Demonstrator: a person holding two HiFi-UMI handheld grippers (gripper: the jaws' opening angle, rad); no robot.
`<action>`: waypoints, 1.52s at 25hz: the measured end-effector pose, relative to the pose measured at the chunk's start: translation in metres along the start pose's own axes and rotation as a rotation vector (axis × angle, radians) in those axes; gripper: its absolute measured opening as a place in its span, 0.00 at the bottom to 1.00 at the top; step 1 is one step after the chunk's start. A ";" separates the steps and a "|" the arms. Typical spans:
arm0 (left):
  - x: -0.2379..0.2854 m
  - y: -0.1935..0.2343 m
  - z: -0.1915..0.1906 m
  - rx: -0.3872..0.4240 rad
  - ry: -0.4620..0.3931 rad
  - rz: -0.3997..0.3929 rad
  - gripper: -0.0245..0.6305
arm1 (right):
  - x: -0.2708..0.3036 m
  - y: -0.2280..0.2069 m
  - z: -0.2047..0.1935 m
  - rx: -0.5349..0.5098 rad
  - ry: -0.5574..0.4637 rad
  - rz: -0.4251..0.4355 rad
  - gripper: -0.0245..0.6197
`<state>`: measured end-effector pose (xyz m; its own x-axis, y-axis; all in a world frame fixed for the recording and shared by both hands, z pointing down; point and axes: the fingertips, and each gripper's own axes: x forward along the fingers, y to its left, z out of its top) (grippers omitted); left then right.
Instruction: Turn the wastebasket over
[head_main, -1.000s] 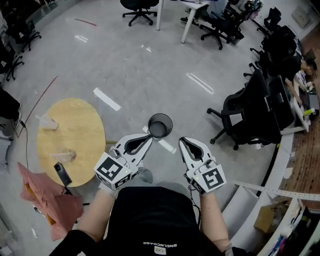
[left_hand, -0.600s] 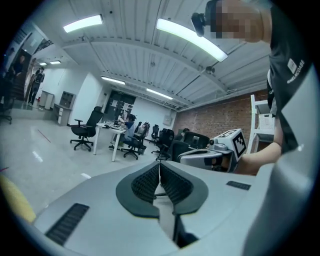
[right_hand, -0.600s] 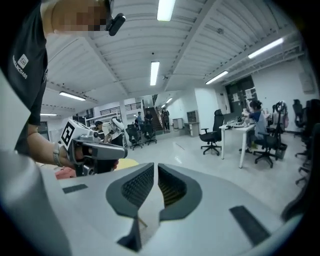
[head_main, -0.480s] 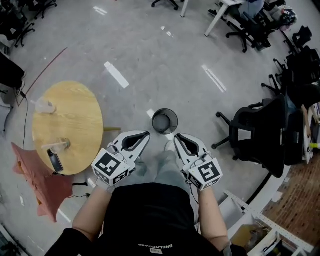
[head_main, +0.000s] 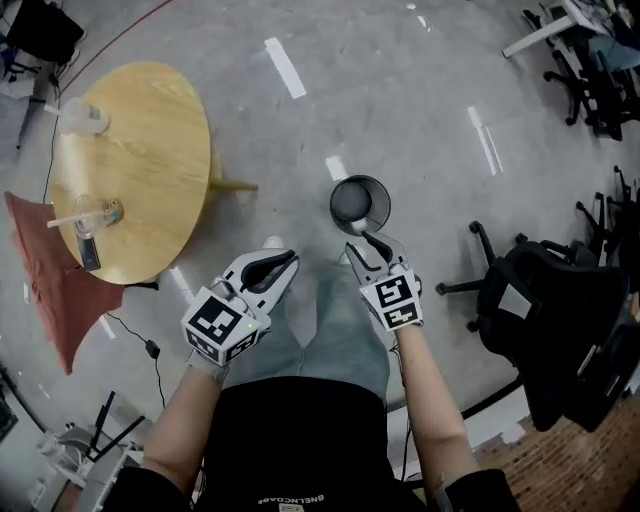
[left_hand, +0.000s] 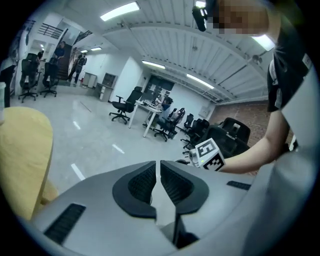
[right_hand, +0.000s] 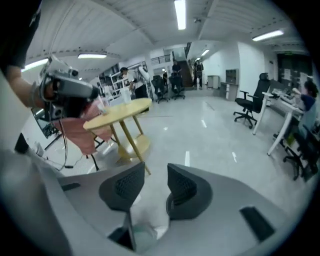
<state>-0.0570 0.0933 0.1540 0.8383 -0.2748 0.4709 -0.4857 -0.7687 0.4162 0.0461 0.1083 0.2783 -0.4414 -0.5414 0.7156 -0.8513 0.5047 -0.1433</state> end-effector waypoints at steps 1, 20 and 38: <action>0.004 0.010 -0.010 -0.016 0.005 0.019 0.07 | 0.023 -0.004 -0.018 -0.017 0.046 0.011 0.26; 0.056 0.144 -0.234 -0.338 0.067 0.149 0.14 | 0.309 -0.057 -0.302 -0.049 0.608 0.035 0.30; 0.058 0.156 -0.287 -0.404 0.126 0.122 0.15 | 0.316 -0.074 -0.297 0.115 0.547 -0.094 0.09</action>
<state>-0.1553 0.1238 0.4694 0.7442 -0.2581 0.6161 -0.6582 -0.4404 0.6106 0.0539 0.0998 0.7177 -0.1775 -0.1374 0.9745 -0.9188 0.3780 -0.1140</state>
